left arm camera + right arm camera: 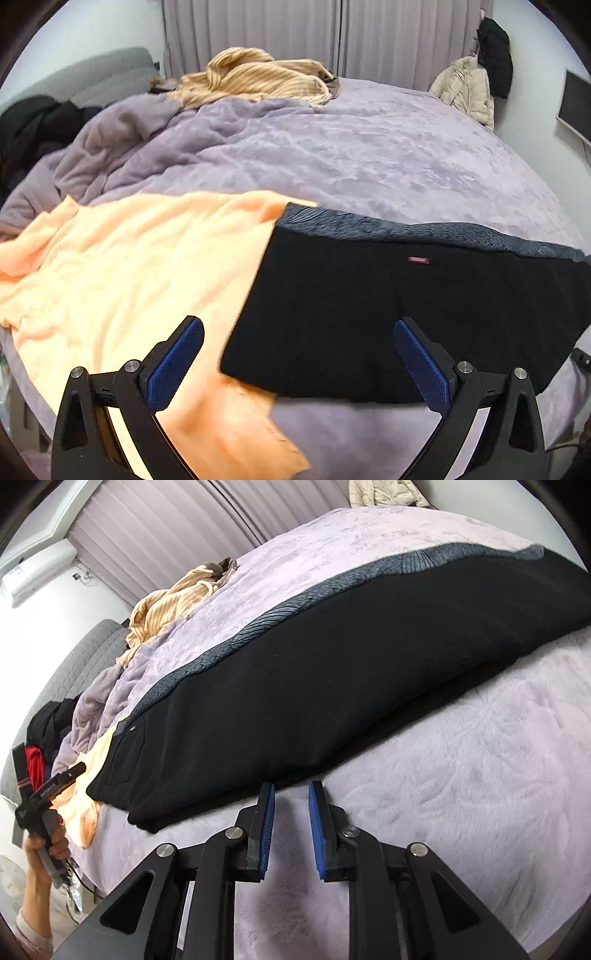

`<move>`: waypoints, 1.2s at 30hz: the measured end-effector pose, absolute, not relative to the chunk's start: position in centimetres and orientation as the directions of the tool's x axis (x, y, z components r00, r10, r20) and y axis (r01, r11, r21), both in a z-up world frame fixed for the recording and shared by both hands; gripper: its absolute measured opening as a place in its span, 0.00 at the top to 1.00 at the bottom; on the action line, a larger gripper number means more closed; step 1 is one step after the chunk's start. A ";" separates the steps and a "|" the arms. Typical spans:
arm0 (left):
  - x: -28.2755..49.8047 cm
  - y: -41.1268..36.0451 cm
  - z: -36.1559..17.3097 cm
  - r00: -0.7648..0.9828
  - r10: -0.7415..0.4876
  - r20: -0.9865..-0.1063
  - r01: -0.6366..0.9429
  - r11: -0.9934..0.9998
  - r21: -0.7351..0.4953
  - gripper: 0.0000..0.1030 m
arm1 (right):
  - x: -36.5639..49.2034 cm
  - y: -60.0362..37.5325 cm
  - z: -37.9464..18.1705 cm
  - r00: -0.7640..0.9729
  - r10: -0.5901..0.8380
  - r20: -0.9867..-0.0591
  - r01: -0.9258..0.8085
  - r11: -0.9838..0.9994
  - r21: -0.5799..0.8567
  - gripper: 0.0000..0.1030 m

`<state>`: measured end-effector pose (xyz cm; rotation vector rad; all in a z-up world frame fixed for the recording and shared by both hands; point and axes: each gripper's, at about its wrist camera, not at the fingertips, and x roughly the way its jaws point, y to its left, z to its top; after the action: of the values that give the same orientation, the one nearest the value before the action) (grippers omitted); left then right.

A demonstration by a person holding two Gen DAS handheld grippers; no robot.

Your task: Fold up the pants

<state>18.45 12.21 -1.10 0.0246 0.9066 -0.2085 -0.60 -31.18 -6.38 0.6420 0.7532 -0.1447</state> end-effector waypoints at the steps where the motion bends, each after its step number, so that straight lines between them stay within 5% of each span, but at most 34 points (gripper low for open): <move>1: 18.7 13.9 -1.6 0.567 -0.209 -0.797 0.190 0.974 -0.120 0.00 | -0.7 -30.7 -6.1 0.731 0.109 -0.674 0.335 0.803 0.493 0.79; 9: 18.5 15.9 -4.1 0.428 -0.482 -0.765 0.347 0.869 -0.353 0.00 | 0.4 -27.4 -4.5 0.732 0.191 -0.654 0.290 0.781 0.553 0.79; 19: 18.2 15.2 -3.1 0.379 -0.573 -0.727 0.460 0.798 -0.389 0.01 | 2.5 -24.0 -2.8 0.709 0.231 -0.666 0.236 0.812 0.534 0.79; 26: 16.5 14.6 -6.9 0.362 -0.344 -0.866 0.481 0.865 -0.142 0.01 | 3.1 -23.1 -3.5 0.689 0.265 -0.675 0.225 0.807 0.547 0.79; 31: 15.2 13.9 -4.5 0.455 -0.306 -0.836 0.453 0.888 -0.078 0.01 | 2.8 -23.2 -3.7 0.682 0.268 -0.680 0.229 0.805 0.547 0.78; 36: 14.3 11.3 -1.3 0.520 -0.329 -0.788 0.444 0.893 -0.079 0.01 | 2.2 -23.8 -3.7 0.690 0.268 -0.672 0.238 0.793 0.561 0.63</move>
<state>14.33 11.32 -1.26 0.1381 0.9130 -0.4646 2.19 -23.75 -3.71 0.6745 0.8256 0.0184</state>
